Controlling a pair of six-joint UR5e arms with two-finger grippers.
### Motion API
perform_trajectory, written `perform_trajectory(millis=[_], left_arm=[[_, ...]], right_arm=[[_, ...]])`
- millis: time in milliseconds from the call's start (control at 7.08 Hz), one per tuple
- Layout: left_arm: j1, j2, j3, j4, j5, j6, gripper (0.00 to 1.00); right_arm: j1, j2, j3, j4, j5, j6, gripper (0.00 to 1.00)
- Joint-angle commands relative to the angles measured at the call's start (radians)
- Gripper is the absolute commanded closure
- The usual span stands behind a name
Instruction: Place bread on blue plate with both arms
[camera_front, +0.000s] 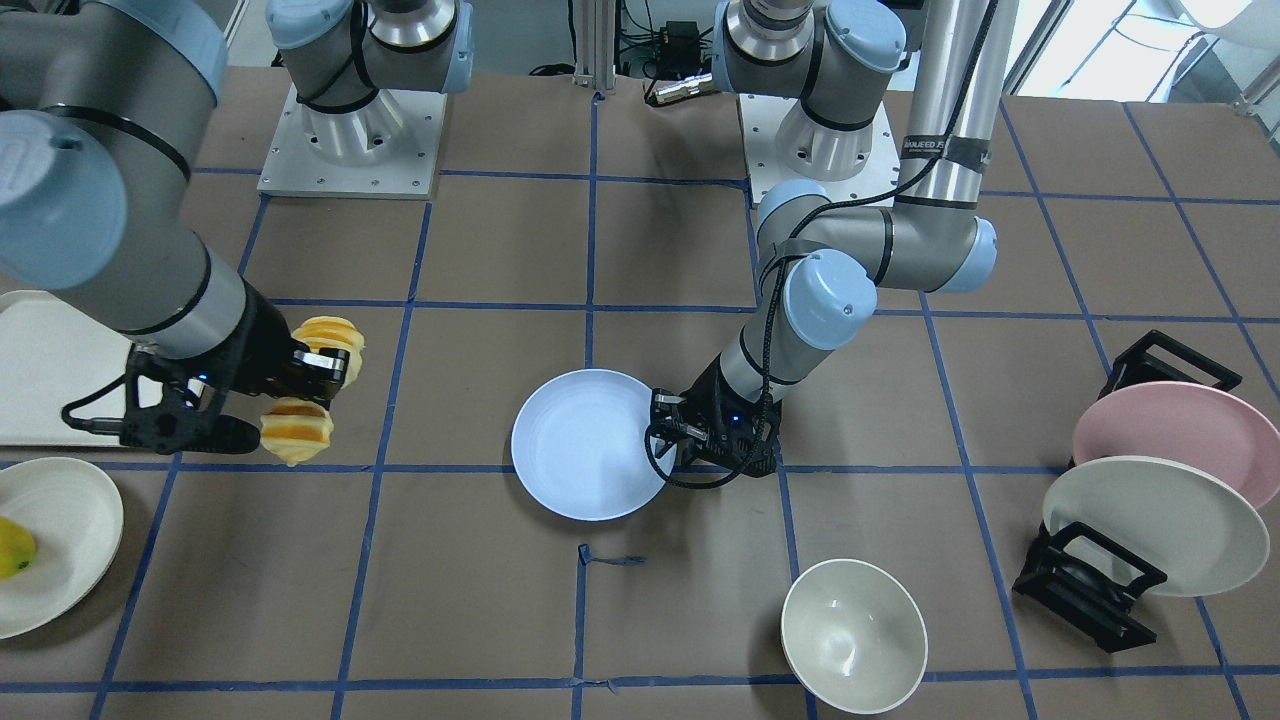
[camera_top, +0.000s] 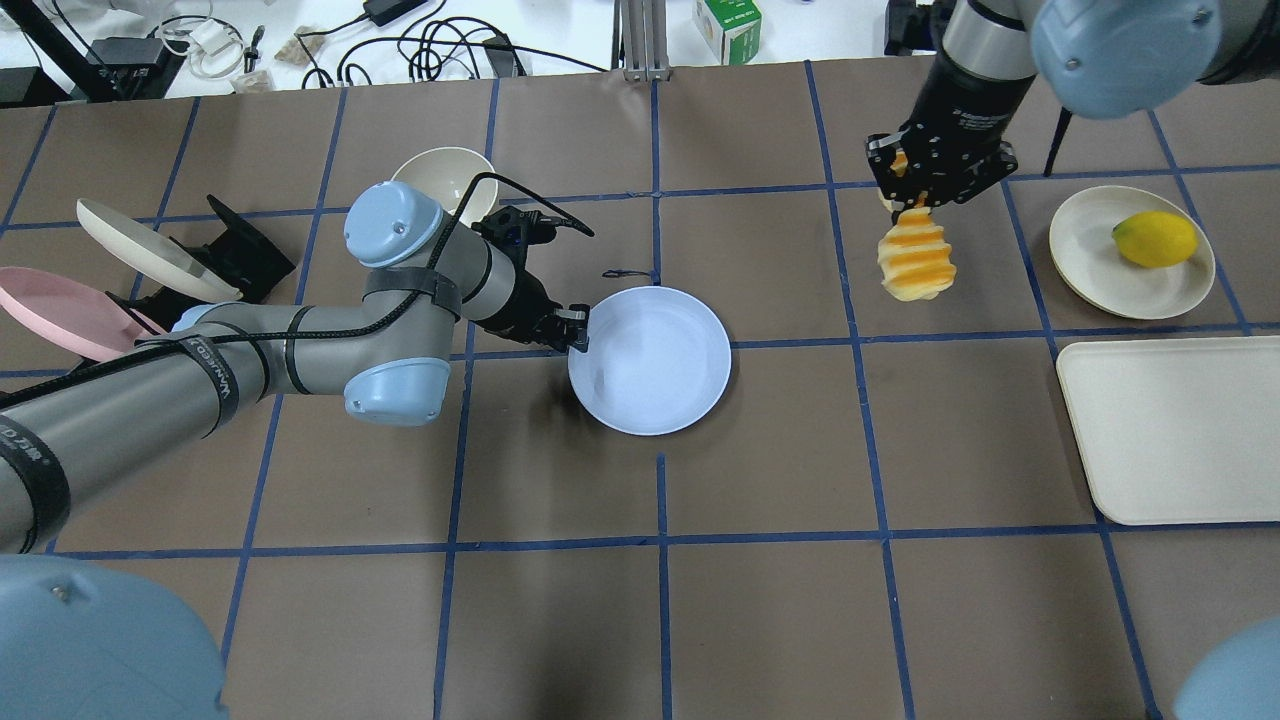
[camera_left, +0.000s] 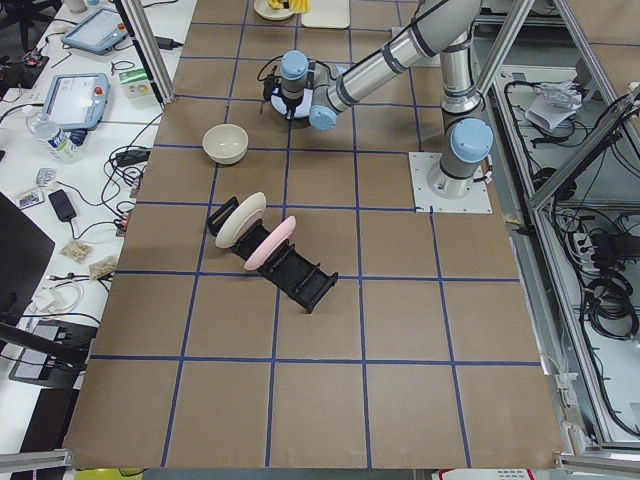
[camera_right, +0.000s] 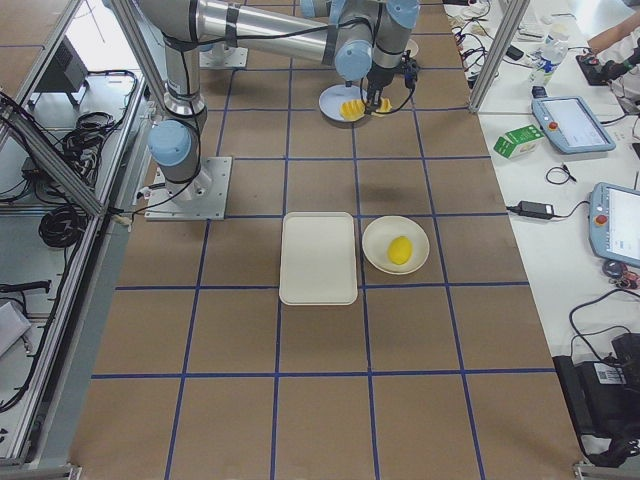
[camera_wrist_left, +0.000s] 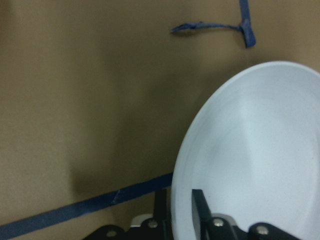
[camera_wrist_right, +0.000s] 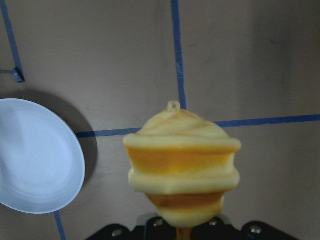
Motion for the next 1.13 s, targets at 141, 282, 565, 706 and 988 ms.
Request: perform_trajectory(millis=[141, 282, 565, 706, 988], left_arm=[[-0.009, 0.116, 0.198, -0.339, 0.160, 0.016, 0.00], [-0.009, 0.163, 0.341, -0.586, 0.217, 0.010, 0.00], [0.003, 0.240, 0.513, -0.949, 0.272, -0.002, 0.00], [0.008, 0.272, 0.541, -1.023, 0.288, -0.004, 0.00], [0.022, 0.305, 0.528, -1.044, 0.295, -0.020, 0.00]], right_arm=[[0.170, 0.101, 0.000, -0.184, 0.019, 0.234, 1.00], [0.212, 0.131, -0.002, -0.215, 0.020, 0.308, 1.00], [0.279, 0.185, 0.005, -0.273, 0.075, 0.384, 1.00], [0.321, 0.229, 0.006, -0.318, 0.076, 0.446, 1.00], [0.359, 0.250, 0.044, -0.315, 0.079, 0.440, 1.00]])
